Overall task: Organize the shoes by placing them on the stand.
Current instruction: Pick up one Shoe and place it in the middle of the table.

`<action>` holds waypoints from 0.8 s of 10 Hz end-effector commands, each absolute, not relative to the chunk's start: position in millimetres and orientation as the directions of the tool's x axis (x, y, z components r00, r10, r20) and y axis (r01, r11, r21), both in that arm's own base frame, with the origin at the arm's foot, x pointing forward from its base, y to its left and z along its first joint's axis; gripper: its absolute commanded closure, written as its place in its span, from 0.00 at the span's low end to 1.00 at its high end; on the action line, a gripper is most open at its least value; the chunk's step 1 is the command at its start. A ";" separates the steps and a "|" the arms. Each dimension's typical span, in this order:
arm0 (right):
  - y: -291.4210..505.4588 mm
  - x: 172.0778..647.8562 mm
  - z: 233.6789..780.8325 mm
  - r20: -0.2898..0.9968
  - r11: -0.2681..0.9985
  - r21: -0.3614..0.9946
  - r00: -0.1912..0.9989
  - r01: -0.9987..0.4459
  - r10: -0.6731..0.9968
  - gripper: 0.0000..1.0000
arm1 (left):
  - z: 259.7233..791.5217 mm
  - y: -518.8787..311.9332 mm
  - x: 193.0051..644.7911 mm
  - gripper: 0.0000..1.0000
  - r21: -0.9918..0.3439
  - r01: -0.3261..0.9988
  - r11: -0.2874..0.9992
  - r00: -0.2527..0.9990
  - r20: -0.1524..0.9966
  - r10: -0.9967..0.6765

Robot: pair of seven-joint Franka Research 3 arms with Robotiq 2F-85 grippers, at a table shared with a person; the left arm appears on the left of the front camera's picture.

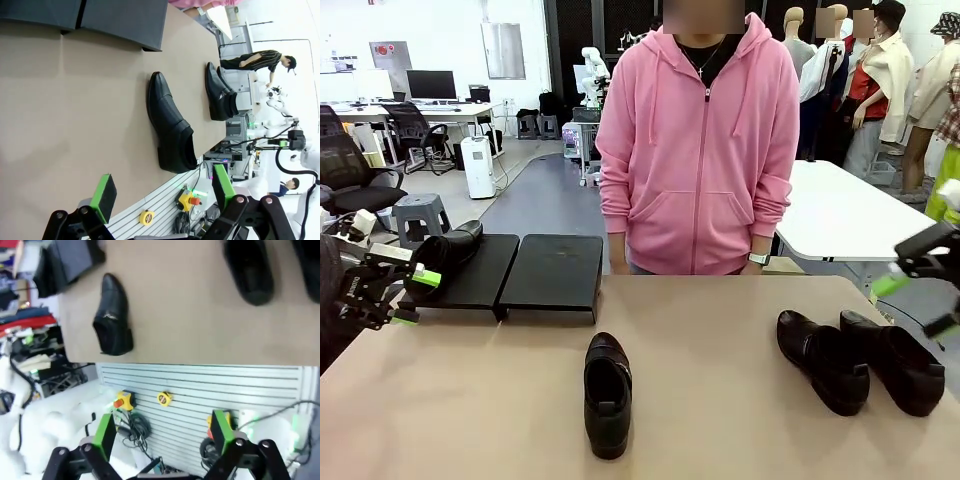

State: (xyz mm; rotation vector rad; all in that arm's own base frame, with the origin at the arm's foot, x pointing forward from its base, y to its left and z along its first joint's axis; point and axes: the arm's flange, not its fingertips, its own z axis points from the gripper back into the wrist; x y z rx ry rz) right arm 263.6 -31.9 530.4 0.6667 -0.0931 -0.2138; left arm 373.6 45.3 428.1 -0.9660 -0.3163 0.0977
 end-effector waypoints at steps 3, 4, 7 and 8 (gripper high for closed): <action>-44.4 261.7 524.0 -0.007 0.765 0.610 0.968 0.204 -0.252 0.00 | 424.0 43.7 368.8 0.00 -0.831 0.084 0.550 0.945 0.242 0.221; -44.4 261.7 524.0 -0.007 0.765 0.610 0.968 0.204 -0.252 0.00 | 424.0 43.7 368.8 0.00 -0.831 0.084 0.550 0.945 0.242 0.221; -44.4 261.7 524.0 -0.007 0.765 0.610 0.968 0.204 -0.252 0.00 | 424.0 43.7 368.8 0.00 -0.831 0.084 0.550 0.945 0.242 0.221; -44.4 261.7 524.0 -0.007 0.765 0.610 0.968 0.204 -0.252 0.00 | 424.0 43.7 368.8 0.00 -0.831 0.084 0.550 0.945 0.242 0.221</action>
